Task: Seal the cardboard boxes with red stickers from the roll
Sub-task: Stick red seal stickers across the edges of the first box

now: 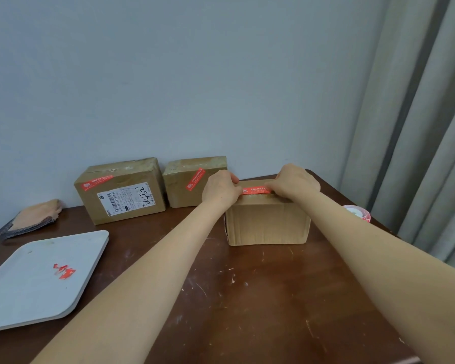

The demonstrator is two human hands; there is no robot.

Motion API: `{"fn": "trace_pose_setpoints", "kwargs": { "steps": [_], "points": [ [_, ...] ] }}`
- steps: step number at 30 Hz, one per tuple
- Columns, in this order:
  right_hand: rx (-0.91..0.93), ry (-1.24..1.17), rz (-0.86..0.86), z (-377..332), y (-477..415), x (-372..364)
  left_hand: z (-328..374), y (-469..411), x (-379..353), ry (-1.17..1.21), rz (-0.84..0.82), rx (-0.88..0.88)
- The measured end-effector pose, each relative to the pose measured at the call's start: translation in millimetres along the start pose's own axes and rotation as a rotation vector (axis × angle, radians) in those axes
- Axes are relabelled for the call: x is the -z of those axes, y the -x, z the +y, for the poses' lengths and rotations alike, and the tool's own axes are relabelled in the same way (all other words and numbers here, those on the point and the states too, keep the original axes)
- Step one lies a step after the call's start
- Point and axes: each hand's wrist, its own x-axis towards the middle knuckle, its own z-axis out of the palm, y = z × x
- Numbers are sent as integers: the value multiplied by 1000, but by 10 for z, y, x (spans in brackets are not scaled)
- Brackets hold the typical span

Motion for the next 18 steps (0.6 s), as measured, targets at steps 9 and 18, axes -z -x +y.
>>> {"fn": "trace_pose_setpoints", "kwargs": {
  "steps": [9,18],
  "points": [
    [9,-51,-9,14,-14,16,10,-2,33,-14,-13,-15],
    [14,53,29,-9,55,-18,33,2,40,-21,-17,-17]
  ]
}}
